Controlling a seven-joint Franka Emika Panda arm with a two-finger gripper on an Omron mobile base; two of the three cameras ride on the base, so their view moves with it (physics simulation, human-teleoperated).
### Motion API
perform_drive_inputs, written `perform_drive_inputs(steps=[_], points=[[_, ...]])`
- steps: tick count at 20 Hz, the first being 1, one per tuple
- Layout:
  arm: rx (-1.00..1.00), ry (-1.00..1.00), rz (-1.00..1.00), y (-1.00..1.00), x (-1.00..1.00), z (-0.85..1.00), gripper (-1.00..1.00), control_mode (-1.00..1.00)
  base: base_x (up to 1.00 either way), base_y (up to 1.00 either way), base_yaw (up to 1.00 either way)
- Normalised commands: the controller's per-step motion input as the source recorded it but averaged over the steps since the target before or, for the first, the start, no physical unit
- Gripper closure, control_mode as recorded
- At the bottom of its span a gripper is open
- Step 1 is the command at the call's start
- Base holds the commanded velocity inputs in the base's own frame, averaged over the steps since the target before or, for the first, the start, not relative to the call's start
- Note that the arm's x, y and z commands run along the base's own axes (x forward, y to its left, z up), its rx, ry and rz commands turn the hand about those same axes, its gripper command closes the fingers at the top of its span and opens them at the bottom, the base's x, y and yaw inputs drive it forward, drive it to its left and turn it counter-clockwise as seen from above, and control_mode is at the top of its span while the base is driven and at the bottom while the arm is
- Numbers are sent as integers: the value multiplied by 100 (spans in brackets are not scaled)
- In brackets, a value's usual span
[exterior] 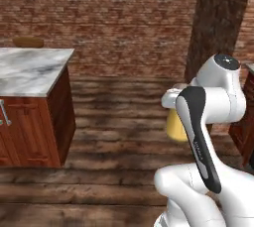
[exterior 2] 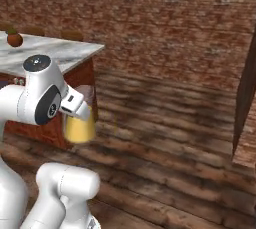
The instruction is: Place the pitcher and cup on the dining counter for serving.
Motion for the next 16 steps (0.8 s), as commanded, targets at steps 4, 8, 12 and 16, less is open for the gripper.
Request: perform_drive_inputs(steps=[4,8,12,16], points=[[0,0,0,0,0,0,100,100,0,-21,97],[0,0,0,0,0,0,100,100,59,-51,71],[0,0,0,0,0,0,100,100,100,-43,52],[0,0,0,0,0,0,100,100,100,-61,41]])
